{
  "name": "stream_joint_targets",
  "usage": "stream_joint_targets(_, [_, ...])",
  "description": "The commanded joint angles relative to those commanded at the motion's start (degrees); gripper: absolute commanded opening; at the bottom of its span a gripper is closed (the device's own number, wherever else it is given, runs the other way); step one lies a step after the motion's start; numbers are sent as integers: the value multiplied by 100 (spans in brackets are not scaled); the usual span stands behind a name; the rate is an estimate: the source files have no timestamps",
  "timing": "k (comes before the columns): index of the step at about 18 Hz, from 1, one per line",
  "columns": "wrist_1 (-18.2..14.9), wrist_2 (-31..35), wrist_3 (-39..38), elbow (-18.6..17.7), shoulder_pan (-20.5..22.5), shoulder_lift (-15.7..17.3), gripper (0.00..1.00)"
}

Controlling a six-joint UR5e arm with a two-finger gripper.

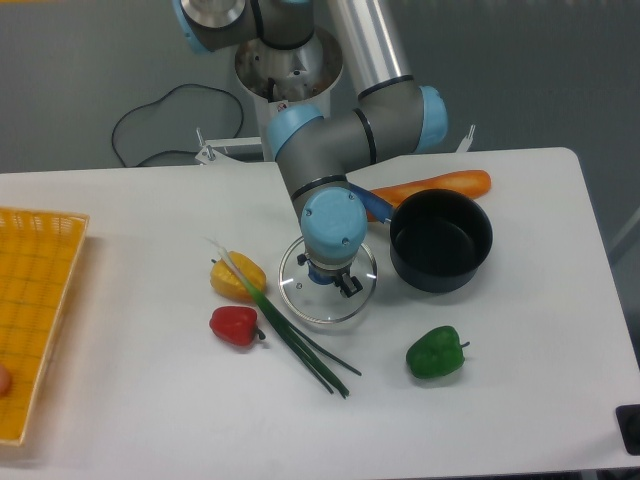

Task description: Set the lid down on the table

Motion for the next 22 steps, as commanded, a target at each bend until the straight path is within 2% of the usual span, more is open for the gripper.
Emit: stream_joint_targets(22, [9,114,18,0,-70,-158,63])
